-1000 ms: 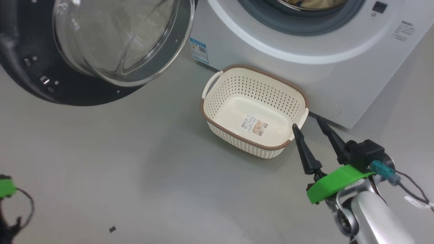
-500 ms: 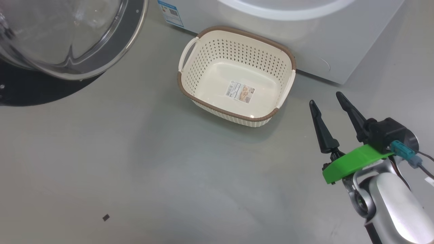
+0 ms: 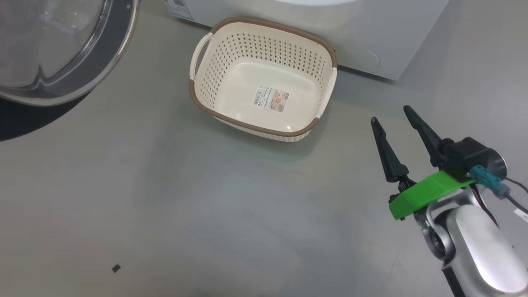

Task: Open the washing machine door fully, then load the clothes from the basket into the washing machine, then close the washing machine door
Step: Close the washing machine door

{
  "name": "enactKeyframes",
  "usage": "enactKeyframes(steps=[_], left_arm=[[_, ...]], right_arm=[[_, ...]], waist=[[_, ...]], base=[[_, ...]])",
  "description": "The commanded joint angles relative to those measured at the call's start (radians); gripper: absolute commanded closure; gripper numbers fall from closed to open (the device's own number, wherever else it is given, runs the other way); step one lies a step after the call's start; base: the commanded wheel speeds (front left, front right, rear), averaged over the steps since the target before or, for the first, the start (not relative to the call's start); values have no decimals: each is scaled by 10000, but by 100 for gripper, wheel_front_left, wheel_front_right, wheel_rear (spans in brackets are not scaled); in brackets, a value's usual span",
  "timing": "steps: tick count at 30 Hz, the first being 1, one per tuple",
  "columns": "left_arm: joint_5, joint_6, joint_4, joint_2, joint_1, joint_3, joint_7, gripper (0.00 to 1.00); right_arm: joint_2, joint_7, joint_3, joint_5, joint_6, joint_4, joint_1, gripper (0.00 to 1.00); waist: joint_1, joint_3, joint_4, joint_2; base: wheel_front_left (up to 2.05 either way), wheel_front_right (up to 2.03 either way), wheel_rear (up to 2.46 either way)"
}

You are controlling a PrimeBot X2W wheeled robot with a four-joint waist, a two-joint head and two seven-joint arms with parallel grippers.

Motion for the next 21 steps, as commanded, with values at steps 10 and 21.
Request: enactKeyframes(steps=[10, 21], left_arm=[[-749, 87, 1717, 1240, -1058, 126, 2250, 100], [-656, 92, 2476, 1068, -1721, -322, 3195, 100]], right_arm=[[6, -125, 251, -97, 35, -245, -282, 0], [8, -127, 347, -168, 35, -296, -405, 0]], waist=[[-1, 157, -340, 0], [-1, 181, -573, 0]], base=[[0, 0, 0], [0, 0, 0]])
